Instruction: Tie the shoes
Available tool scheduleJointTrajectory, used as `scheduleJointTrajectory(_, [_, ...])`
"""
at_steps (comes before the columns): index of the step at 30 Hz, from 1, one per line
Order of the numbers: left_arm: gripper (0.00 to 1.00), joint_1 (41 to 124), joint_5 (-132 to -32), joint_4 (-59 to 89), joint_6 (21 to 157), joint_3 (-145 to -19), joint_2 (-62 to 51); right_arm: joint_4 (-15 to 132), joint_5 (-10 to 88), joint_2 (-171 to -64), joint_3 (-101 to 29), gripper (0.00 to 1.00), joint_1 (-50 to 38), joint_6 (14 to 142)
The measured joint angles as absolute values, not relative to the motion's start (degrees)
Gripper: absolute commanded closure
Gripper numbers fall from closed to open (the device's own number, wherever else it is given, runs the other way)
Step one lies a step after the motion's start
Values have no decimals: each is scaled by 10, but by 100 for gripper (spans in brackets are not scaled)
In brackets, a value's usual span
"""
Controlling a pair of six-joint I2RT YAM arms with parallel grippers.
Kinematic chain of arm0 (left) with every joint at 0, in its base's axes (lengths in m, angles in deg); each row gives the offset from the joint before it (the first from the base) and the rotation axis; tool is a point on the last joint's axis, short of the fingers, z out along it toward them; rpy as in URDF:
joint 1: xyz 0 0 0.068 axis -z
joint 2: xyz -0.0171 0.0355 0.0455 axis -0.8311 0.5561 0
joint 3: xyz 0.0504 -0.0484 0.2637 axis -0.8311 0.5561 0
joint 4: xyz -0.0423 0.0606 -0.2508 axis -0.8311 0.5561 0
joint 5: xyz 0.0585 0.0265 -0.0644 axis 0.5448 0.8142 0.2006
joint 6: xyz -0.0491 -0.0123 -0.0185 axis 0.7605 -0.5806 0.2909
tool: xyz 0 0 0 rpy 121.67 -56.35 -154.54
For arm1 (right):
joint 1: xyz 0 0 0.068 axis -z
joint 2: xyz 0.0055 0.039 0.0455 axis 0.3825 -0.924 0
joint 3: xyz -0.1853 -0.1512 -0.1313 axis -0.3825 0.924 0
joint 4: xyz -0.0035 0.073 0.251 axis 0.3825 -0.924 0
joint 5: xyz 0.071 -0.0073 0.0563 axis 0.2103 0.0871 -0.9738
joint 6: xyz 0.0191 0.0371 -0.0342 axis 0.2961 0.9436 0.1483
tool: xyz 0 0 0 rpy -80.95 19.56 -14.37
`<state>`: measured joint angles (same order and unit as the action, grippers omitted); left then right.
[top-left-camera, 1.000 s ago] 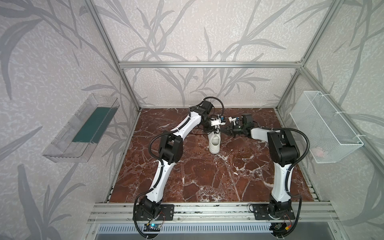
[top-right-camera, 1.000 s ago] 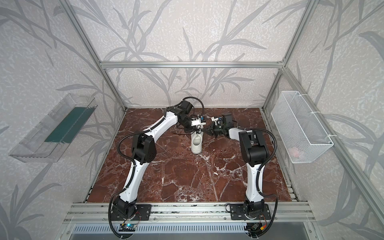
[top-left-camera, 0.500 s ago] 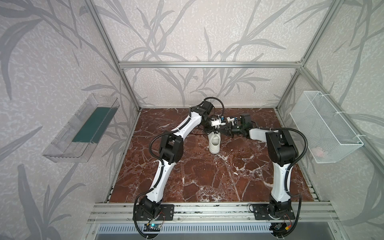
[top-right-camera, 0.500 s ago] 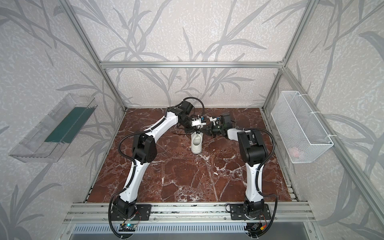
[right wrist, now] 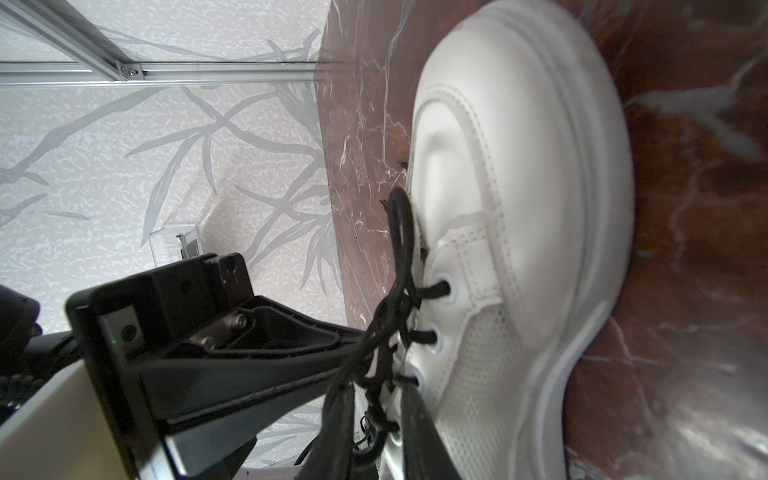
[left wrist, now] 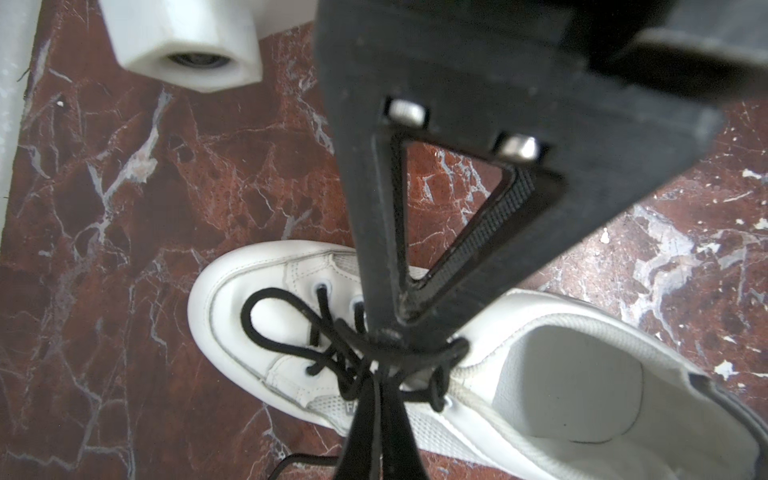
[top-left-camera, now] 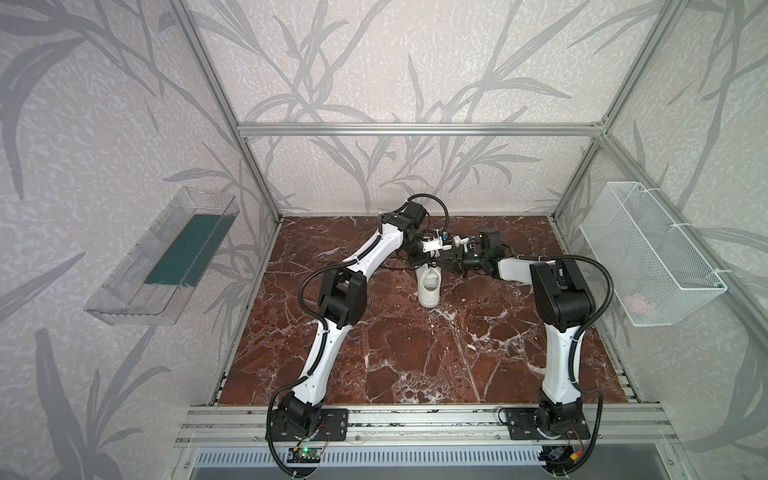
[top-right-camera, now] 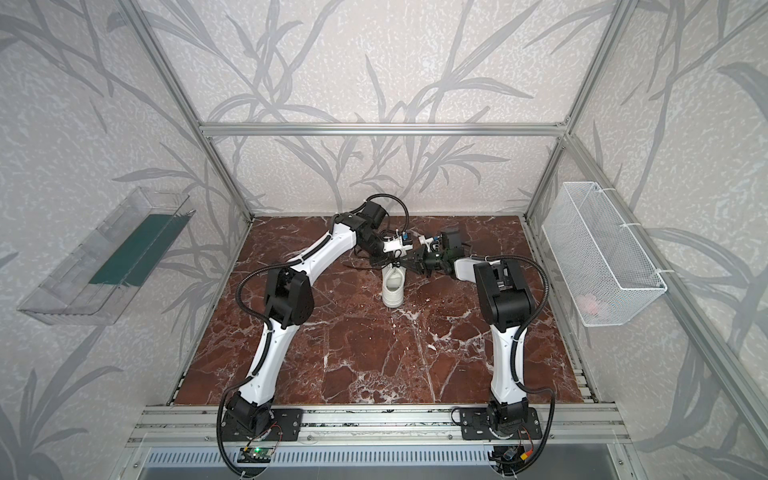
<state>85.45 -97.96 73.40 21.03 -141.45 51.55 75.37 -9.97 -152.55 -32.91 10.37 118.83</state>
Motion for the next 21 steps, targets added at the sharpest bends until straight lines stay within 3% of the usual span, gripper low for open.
scheduleJointTrajectory(21, [100,856,-995,736,229,-1414,516,800,-112,-1543,-330,76,99,1223])
